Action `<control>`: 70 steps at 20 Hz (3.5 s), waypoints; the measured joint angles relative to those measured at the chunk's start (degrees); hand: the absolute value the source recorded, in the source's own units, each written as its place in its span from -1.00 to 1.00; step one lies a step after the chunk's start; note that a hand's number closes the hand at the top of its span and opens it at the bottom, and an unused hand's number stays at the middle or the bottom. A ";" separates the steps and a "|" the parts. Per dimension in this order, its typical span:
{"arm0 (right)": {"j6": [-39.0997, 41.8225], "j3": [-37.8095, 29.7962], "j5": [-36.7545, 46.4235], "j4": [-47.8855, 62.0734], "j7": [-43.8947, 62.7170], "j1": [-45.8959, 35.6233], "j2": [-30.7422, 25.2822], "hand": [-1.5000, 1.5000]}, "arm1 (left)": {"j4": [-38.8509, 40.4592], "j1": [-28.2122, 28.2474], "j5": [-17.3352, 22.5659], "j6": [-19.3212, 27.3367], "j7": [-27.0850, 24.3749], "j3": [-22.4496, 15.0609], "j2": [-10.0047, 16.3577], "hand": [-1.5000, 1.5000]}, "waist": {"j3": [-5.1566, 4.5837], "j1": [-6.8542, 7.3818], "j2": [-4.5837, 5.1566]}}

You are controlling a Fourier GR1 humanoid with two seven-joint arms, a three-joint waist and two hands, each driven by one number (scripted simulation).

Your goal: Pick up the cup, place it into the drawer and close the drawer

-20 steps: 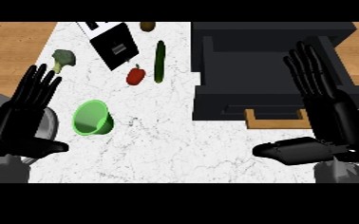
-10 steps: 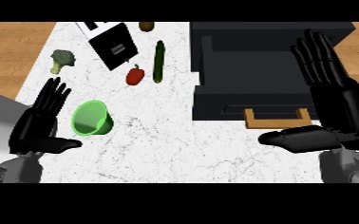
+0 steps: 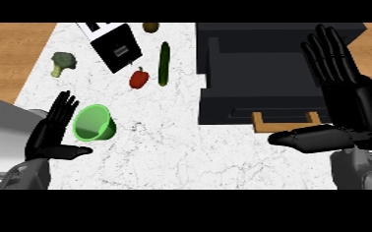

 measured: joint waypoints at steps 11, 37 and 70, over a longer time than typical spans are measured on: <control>2.07 -2.12 -2.56 -0.36 1.63 -1.12 -1.81 -1.00 | 18.61 -6.23 -4.45 4.20 -11.05 0.40 1.32 -1.00 | -0.12 -0.70 0.29; 2.71 -2.92 -2.48 1.79 1.35 -2.90 -2.53 -1.00 | 21.46 -10.47 -6.27 2.72 -16.44 -0.61 -3.63 1.00 | -0.29 -1.37 0.77; 1.66 -4.23 -1.31 0.65 2.36 -1.06 -2.82 -1.00 | -6.60 -27.30 -0.92 18.44 -4.88 -4.28 -18.06 1.00 | 0.13 0.88 -0.57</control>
